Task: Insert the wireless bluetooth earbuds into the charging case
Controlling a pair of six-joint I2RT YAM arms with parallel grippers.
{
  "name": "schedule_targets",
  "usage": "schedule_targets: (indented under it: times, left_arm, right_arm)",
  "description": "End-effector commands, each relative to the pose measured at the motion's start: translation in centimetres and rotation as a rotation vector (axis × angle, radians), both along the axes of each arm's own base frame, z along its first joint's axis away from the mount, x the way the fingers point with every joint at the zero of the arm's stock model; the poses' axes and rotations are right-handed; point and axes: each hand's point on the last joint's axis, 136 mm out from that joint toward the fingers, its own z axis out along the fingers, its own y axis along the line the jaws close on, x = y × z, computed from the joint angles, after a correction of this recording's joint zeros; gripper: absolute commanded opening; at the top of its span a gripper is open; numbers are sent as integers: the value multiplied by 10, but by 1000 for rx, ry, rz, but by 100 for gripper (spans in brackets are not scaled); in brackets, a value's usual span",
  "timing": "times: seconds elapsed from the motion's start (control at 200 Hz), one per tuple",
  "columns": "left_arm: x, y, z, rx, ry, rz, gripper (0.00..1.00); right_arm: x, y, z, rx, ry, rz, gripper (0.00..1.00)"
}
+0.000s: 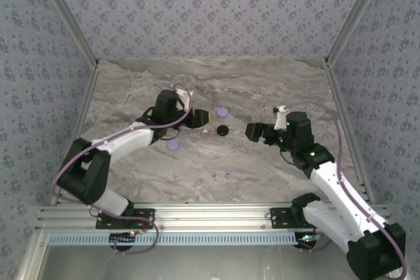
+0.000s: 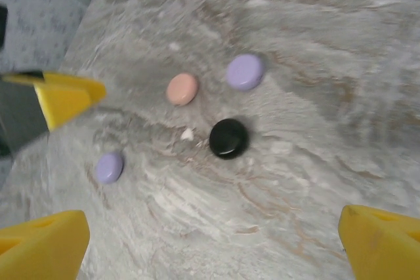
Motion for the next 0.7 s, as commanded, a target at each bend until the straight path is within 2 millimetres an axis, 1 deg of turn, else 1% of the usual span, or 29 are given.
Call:
schedule_targets:
  times: [0.0, 0.135, 0.185, 0.22, 0.28, 0.33, 0.34, 0.355, 0.37, 0.415, 0.435, 0.485, 0.51, 0.52, 0.565, 0.605, 0.635, 0.66, 0.695]
  left_arm:
    - [-1, 39, -4, 27, 9, 91, 60]
    - [0, 88, -1, -7, 19, 229, 67]
    - [-1, 107, -3, -18, 29, 289, 70]
    - [-2, 120, -4, -28, 36, 327, 72]
    - [-4, 141, -8, -41, 52, 393, 75]
    - [-7, 157, -10, -48, 64, 445, 77]
    - [-8, 160, -11, -49, 66, 455, 77]
    - [-9, 164, -11, -51, 70, 469, 78]
    - [-10, 169, -12, -52, 73, 486, 79]
    - [-13, 180, -14, -57, 79, 528, 81]
    - [-15, 185, -15, -58, 81, 545, 81]
    - [-19, 197, -16, -58, 81, 592, 85]
    - [-21, 203, -17, -54, 80, 616, 87]
    - [-22, 205, -17, -53, 80, 625, 87]
    - [-25, 214, -18, -45, 76, 666, 90]
    - [-28, 222, -18, -39, 70, 699, 93]
    - [-31, 227, -18, -38, 67, 716, 94]
    - [-33, 230, -18, -36, 65, 730, 95]
    - [-35, 234, -18, -34, 63, 746, 96]
  right_arm:
    - [3, 30, 6, -127, -135, 124, 100]
    - [-12, 89, -1, -344, -281, 421, 100]
    - [-20, 111, -7, -450, -352, 558, 100]
    - [-25, 125, -15, -531, -400, 661, 100]
    - [-30, 144, -25, -638, -469, 808, 100]
    - [-31, 157, -33, -684, -498, 923, 100]
    - [-32, 160, -31, -688, -512, 945, 100]
    - [-32, 163, -37, -700, -509, 984, 100]
    - [-31, 167, -36, -706, -524, 1008, 100]
    - [-29, 177, -43, -733, -535, 1096, 100]
    - [-29, 181, -49, -741, -531, 1139, 100]
    - [-24, 194, -54, -755, -543, 1204, 100]
    - [-22, 199, -64, -764, -532, 1242, 100]
    - [-19, 204, -58, -761, -553, 1246, 100]
    - [-12, 216, -64, -767, -562, 1289, 100]
    - [-8, 225, -75, -770, -557, 1325, 100]
    - [-6, 232, -78, -764, -565, 1348, 100]
    - [-4, 237, -86, -759, -554, 1370, 100]
    - [-2, 245, -90, -748, -558, 1393, 100]
